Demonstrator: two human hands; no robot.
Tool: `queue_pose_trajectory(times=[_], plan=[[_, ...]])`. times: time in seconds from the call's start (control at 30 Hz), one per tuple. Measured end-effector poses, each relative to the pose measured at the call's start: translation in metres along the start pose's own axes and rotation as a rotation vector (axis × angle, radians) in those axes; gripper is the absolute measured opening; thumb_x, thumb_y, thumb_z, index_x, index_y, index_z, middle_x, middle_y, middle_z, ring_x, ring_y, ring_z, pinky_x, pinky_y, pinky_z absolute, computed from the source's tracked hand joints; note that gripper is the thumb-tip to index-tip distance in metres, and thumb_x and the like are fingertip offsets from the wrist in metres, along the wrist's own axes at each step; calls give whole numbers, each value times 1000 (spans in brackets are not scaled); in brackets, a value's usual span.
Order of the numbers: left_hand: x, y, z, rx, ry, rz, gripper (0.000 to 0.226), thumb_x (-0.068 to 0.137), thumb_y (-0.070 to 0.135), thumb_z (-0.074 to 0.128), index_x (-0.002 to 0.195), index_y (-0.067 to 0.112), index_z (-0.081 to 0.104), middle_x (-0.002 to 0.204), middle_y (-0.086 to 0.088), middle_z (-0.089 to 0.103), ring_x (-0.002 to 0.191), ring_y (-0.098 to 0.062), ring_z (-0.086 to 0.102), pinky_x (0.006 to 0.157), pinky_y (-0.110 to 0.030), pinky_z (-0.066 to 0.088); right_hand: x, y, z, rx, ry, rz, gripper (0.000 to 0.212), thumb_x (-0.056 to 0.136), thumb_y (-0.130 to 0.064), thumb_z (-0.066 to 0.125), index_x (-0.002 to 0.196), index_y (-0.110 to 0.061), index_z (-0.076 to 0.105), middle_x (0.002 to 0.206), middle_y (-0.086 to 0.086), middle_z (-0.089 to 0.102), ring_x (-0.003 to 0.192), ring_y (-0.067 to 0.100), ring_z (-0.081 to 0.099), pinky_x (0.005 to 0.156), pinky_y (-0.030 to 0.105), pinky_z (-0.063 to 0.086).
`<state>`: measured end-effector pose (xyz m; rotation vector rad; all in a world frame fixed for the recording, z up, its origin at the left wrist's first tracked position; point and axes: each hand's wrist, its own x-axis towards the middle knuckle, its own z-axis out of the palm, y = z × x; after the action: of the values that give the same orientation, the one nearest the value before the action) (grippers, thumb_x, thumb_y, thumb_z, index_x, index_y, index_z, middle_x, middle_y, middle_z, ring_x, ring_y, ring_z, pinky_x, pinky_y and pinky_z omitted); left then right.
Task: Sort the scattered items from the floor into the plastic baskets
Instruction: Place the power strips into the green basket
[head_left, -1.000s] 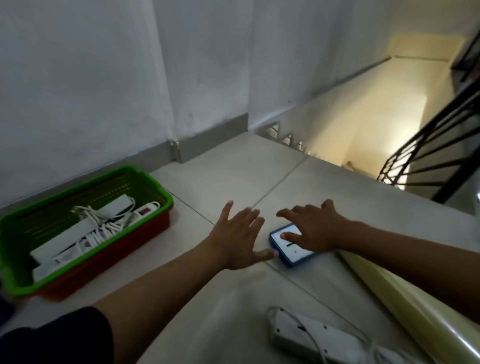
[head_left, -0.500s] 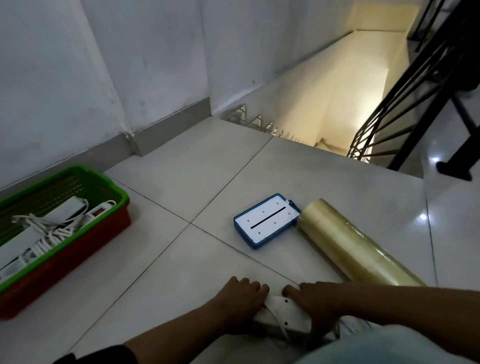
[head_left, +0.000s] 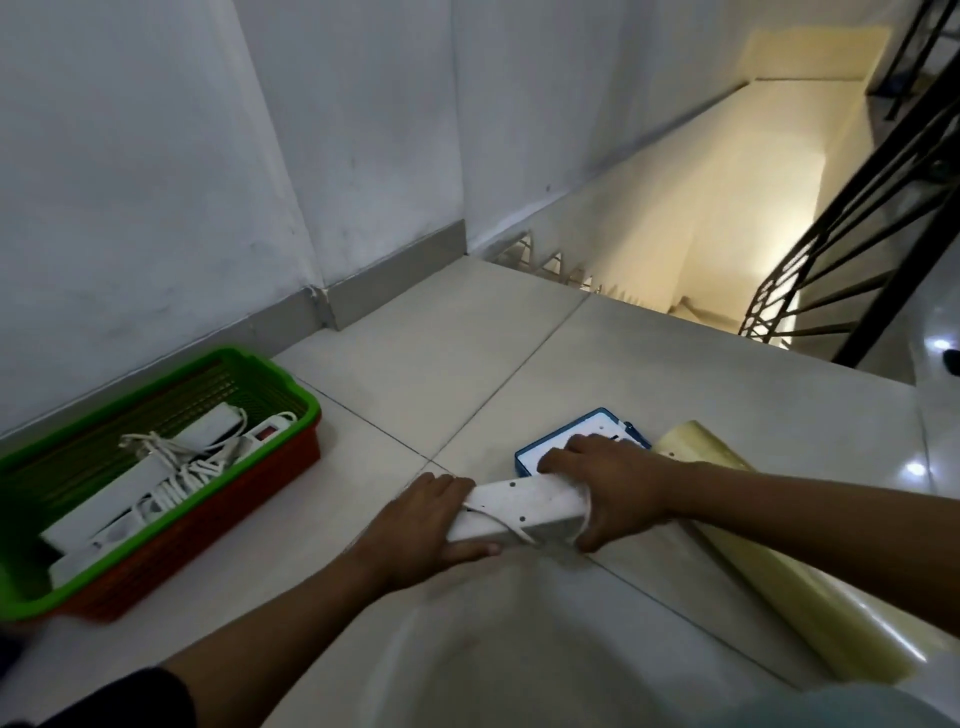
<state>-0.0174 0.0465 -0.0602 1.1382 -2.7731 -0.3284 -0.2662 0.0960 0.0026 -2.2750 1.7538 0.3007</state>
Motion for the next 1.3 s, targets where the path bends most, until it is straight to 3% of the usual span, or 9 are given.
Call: queue_pose_trajectory(times=[0.17,0.47,0.63,0.7,0.8,0.9,1.03,1.17,1.3], plan=[[-39,-53,-41,-7,148,-134,75,74,75,43,125,21,49,112,-1,60,98,-17,50,84,-28,40,30,-14,-34,-176,174,-53,103,67,-59,69,146,-41,5,148,0,29,131,22,33,108,49,30],[-113,-134,-82,106,268,-318,77,77,72,44,134,21,44,129,-6,56,113,-21,50,91,-31,43,101,-99,-82,-340,289,-184,84,77,-50,68,143,-31,19,135,2,43,114,17,44,90,35,50],[-145,-175,-92,349,392,-499,81,77,76,25,126,17,51,121,-6,59,105,-25,55,78,-38,38,151,-160,-94,-321,467,-239,77,86,-28,64,146,-28,17,149,9,28,137,29,24,82,36,57],[-150,-193,-95,270,472,-594,76,80,71,35,129,14,49,123,-9,55,105,-27,52,78,-38,36,175,-184,-101,-265,580,-281,67,87,-10,57,144,-29,24,153,10,23,141,35,15,78,41,59],[-153,-222,-99,112,583,-694,68,80,51,60,133,10,46,123,-13,53,107,-29,46,82,-40,39,215,-218,-105,-118,661,-241,66,89,-3,49,144,-33,28,158,10,11,144,40,1,92,51,51],[-158,-257,-99,64,630,-743,67,78,43,67,130,4,50,122,-18,56,107,-33,45,89,-41,39,253,-252,-91,9,712,-185,60,92,-10,51,144,-33,32,159,12,4,144,43,-4,112,52,27],[-155,-294,-98,105,633,-797,67,76,44,68,127,3,52,120,-21,57,106,-37,45,87,-43,37,295,-282,-59,160,584,-191,75,87,-39,59,149,-31,18,161,7,-1,146,36,-6,116,55,17],[-142,-315,-84,98,591,-881,63,82,47,61,133,12,48,132,-15,50,117,-34,39,98,-42,28,328,-283,-35,211,305,-162,97,80,-63,57,148,-44,-9,158,1,-25,145,35,-16,115,60,14],[-123,-321,-76,161,632,-1059,55,89,42,53,140,31,36,149,-8,34,135,-34,26,112,-52,14,332,-272,0,94,0,-126,75,81,-79,28,146,-50,4,162,-4,-4,147,32,1,113,61,17]])
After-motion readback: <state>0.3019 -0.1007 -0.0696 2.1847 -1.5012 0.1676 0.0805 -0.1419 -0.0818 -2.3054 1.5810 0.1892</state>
